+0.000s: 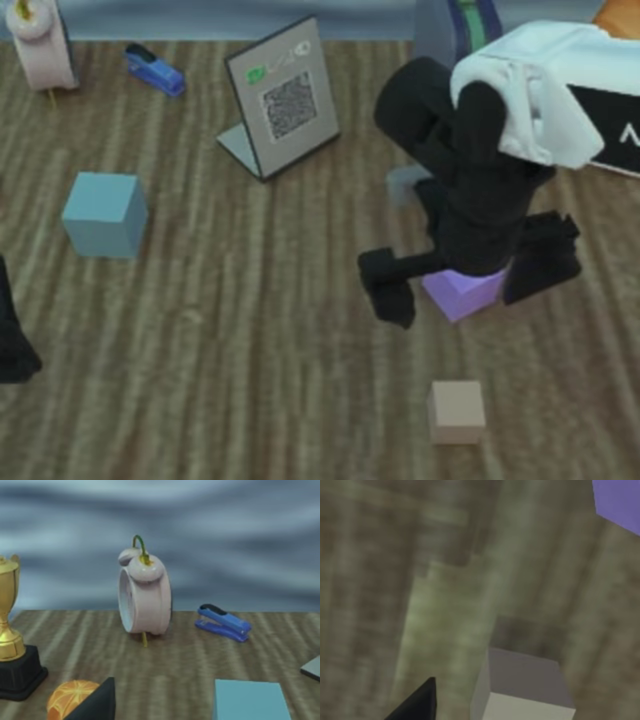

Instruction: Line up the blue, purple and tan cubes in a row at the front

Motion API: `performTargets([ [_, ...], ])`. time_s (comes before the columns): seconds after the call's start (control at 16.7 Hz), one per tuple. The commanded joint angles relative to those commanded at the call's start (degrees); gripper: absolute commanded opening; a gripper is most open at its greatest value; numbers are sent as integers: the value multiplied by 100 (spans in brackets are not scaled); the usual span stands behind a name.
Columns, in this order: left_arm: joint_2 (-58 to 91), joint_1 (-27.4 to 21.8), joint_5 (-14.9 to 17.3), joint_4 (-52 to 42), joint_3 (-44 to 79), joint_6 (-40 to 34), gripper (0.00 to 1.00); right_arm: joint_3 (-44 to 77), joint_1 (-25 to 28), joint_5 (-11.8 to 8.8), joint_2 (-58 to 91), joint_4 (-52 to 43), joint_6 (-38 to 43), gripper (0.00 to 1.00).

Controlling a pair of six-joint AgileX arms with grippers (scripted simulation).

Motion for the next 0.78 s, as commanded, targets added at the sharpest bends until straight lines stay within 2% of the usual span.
performTargets([
  [0.18, 0, 0, 0, 0, 0, 0, 100, 694, -405, -38, 567, -204, -1238, 100],
  [0.36, 0, 0, 0, 0, 0, 0, 100, 1266, -740, -60, 982, -332, -2114, 100],
  [0.54, 0, 0, 0, 0, 0, 0, 100, 1534, -897, -67, 1147, -371, -2444, 100],
  [0.78, 0, 0, 0, 0, 0, 0, 100, 1518, -869, -61, 1123, -361, -2437, 100],
])
